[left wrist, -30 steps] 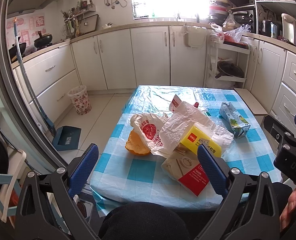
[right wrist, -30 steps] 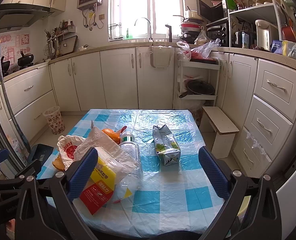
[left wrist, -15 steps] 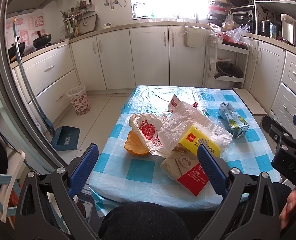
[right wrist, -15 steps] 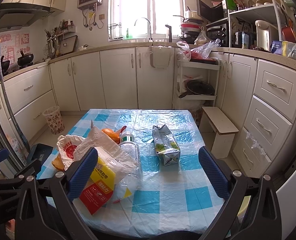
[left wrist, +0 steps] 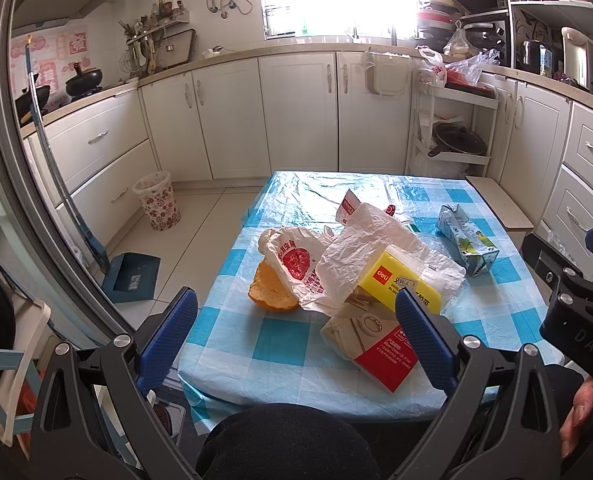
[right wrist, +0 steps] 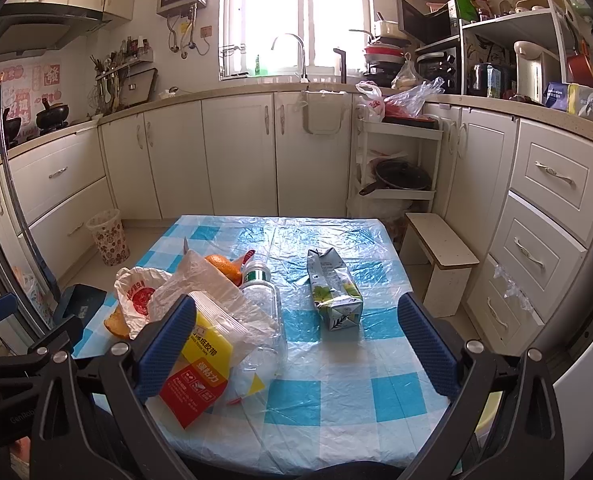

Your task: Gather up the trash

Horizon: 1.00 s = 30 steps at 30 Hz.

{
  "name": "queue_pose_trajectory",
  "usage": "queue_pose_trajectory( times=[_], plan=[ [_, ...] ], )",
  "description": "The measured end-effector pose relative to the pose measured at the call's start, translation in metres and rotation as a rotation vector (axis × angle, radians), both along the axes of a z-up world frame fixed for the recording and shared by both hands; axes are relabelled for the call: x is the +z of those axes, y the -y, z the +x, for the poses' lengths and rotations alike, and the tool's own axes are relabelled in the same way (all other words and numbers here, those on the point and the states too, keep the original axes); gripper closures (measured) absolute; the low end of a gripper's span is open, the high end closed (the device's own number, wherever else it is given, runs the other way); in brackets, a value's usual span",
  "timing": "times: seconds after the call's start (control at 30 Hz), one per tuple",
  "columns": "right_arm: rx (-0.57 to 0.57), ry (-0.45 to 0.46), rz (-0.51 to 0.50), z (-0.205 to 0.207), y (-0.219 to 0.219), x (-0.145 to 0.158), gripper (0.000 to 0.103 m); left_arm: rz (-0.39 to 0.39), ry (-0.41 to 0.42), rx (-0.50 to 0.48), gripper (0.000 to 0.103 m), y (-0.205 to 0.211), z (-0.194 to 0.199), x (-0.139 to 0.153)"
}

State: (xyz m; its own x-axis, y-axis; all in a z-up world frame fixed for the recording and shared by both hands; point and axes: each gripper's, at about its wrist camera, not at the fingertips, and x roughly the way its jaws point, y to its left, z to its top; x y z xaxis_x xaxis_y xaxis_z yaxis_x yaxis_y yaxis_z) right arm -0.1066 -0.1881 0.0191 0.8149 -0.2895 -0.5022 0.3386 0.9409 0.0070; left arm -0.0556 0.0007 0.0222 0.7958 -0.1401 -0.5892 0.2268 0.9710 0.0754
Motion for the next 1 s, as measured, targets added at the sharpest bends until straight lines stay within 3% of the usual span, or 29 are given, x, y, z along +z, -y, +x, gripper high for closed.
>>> queue_pose_trajectory(
  times=[0.33, 0.47, 0.57, 0.8, 1.0],
  plan=[
    [0.035, 0.005, -0.043, 0.0, 0.001, 0.008, 0.006, 0.022, -0.007, -0.004, 0.008, -0.007, 0.005, 0.007],
    [0.072, -0.044, 0.007, 0.016, 0.015, 0.003, 0.006, -0.071, -0.069, 0.008, 0.008, -0.03, 0.027, 0.02],
    [0.092, -0.09, 0.061, 0.029, 0.026, -0.008, 0.006, -0.089, -0.108, 0.003, 0.008, -0.028, 0.044, 0.015],
    [0.074, -0.187, 0.17, 0.03, 0.065, -0.041, 0.006, -0.024, -0.174, -0.058, 0.008, 0.008, 0.064, -0.017],
    [0.096, -0.265, 0.269, 0.032, 0.088, -0.069, 0.009, 0.056, -0.237, -0.216, 0.008, 0.045, 0.073, -0.047]
  ],
)
